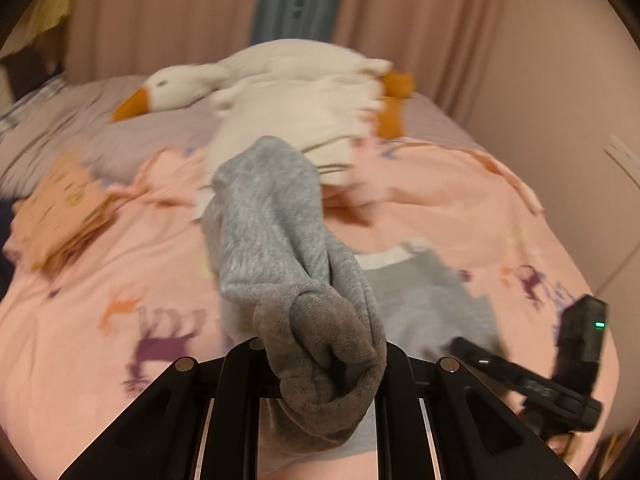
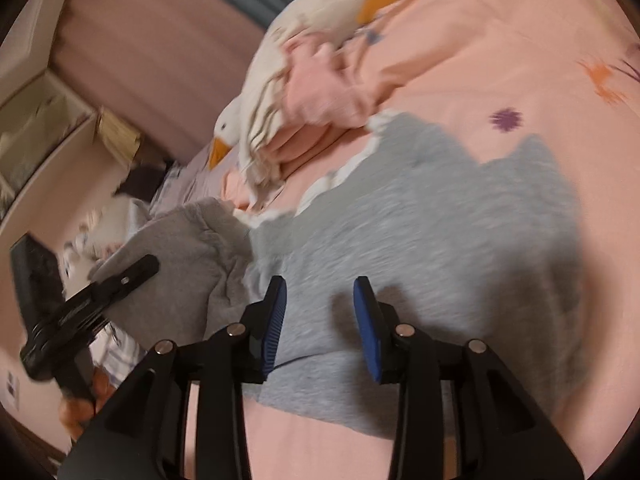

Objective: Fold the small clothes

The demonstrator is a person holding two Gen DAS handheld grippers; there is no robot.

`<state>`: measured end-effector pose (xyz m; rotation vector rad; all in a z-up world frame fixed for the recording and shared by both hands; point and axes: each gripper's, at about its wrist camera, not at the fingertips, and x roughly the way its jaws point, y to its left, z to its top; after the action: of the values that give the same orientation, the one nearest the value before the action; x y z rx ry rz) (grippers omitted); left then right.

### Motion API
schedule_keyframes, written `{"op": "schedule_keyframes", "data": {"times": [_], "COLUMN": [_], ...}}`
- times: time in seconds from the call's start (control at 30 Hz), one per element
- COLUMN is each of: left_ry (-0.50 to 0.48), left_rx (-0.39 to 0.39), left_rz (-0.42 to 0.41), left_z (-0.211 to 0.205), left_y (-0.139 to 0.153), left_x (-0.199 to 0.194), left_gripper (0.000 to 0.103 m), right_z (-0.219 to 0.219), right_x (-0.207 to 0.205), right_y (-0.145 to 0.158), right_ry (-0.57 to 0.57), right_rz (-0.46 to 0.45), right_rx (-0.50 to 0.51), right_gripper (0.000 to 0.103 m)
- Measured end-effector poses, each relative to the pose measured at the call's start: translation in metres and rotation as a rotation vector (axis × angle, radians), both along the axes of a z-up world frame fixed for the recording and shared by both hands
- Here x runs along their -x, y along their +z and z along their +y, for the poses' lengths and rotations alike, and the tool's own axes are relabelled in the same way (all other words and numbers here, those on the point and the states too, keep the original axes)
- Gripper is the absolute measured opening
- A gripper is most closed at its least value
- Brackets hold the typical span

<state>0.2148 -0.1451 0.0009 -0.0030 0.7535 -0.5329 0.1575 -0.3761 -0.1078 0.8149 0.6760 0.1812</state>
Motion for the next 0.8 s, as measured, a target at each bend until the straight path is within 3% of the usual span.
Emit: {"op": "schedule_keyframes", "data": {"times": [0.2,0.4,0.5,0.67,0.73,0.8], "left_ry": [-0.114,-0.181,-0.218,-0.243,-0.277,-0.307], "left_rx": [-0.027,-0.113,-0.153,-0.227,-0.250,-0.248], "left_rz": [-0.005,0.018,0.061,0.125,0.150,0.169], "left_z": [-0.069,-0.120,-0.133,-0.144,-0.144,-0.144], "left_y": [0.001,-0.024,-0.041,-0.060,-0.064,-0.064], "left_x": [0.013,0.022,0.025,0.030,0.034,0.038], "left_gripper": [0.013,0.013,0.013,0.015,0.024,0.048], "right_z": [-0.042,-0.061,-0.070,-0.077,-0.076,-0.075], "right_x": [0.020,0.028,0.030,0.028,0.026,0.025], "right_y": [-0.006,-0.017,-0.030,-0.037,-0.037,-0.035], "right_ry": [-0.083,-0.121,-0.123,-0.112,-0.107,-0.093], "right_rz": [-0.016,-0.024,-0.039,-0.065,-0.059,-0.049], "right_rx": [-0.140,-0.281,-0.423,-0.551,-0.567,-0.567], "right_gripper": [0.039,0.053,0.057,0.068,0.070,0.072]}}
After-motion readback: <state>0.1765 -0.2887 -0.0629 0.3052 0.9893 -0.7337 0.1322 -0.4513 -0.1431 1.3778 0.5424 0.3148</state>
